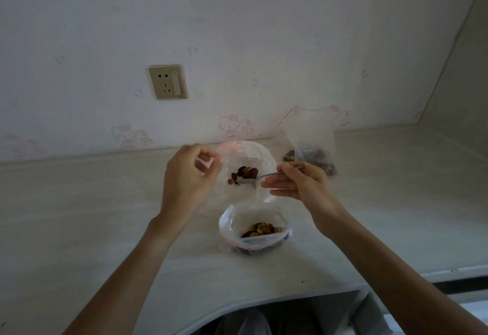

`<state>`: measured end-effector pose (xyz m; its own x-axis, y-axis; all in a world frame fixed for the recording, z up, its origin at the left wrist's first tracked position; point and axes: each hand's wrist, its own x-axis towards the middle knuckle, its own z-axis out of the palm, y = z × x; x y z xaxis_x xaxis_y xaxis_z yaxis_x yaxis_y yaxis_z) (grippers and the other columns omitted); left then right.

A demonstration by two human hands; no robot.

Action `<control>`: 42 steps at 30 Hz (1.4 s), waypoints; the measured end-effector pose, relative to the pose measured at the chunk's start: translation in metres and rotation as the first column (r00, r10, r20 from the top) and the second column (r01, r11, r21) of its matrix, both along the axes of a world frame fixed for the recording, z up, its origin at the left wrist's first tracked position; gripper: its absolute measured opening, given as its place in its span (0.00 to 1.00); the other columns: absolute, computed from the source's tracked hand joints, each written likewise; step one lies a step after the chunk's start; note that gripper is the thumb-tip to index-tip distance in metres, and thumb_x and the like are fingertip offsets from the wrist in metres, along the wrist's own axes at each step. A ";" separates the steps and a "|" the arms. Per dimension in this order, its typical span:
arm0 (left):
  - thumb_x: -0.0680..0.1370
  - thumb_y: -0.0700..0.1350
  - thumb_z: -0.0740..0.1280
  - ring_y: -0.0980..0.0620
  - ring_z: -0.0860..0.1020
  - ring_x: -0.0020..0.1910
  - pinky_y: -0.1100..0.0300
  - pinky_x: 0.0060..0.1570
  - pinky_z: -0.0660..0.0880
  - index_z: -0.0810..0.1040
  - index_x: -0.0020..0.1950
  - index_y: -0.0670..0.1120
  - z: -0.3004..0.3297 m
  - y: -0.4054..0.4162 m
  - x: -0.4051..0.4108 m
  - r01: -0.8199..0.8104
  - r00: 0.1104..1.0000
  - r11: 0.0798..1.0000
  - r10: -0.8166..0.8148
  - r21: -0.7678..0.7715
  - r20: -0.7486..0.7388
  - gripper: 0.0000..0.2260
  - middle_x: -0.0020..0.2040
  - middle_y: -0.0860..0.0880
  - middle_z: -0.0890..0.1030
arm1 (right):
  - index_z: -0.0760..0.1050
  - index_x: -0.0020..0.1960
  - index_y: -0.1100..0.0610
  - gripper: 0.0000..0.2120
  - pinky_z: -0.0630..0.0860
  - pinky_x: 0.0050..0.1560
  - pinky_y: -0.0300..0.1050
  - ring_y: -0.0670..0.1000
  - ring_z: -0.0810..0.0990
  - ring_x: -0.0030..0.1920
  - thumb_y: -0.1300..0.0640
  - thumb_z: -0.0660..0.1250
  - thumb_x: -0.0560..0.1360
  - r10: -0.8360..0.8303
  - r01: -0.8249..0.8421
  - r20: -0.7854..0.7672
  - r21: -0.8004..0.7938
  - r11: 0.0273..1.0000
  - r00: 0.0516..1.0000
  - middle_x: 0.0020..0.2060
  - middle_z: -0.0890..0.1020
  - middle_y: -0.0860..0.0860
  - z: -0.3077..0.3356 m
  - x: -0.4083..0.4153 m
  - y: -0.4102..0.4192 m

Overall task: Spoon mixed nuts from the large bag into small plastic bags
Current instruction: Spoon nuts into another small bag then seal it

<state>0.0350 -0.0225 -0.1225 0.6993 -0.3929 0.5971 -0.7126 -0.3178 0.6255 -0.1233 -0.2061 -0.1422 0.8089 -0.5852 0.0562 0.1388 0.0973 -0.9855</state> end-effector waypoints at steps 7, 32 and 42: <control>0.76 0.64 0.71 0.51 0.77 0.59 0.55 0.51 0.72 0.73 0.68 0.50 -0.004 -0.036 0.033 -0.079 0.990 0.912 0.118 0.401 -0.073 0.27 0.62 0.53 0.77 | 0.79 0.55 0.63 0.11 0.85 0.53 0.46 0.55 0.88 0.50 0.57 0.61 0.85 0.047 -0.047 -0.014 -0.019 0.999 0.999 0.45 0.88 0.58 -0.019 0.032 -0.003; 0.78 0.51 0.73 0.51 0.71 0.28 0.56 0.30 0.64 0.64 0.31 0.53 -0.027 -0.036 0.044 0.047 0.998 0.972 -0.036 0.229 -0.051 0.21 0.26 0.53 0.70 | 0.79 0.54 0.52 0.06 0.85 0.48 0.49 0.51 0.88 0.49 0.57 0.64 0.84 -0.104 0.086 -0.056 -0.262 0.961 0.993 0.45 0.89 0.50 -0.049 0.042 0.000; 0.79 0.52 0.72 0.55 0.70 0.27 0.60 0.28 0.63 0.67 0.33 0.55 -0.031 -0.034 0.045 0.060 0.998 0.970 -0.054 0.237 -0.033 0.19 0.26 0.53 0.72 | 0.78 0.57 0.60 0.07 0.85 0.45 0.54 0.54 0.88 0.46 0.59 0.62 0.85 -0.124 0.116 -0.043 -0.147 0.982 0.991 0.46 0.88 0.55 -0.043 0.040 0.000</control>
<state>0.0803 -0.0568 -0.1539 0.6857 -0.5612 0.4635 -0.7184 -0.4191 0.5552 -0.0838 -0.2063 -0.1850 0.7373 -0.6670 0.1073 0.0896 -0.0609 -0.9941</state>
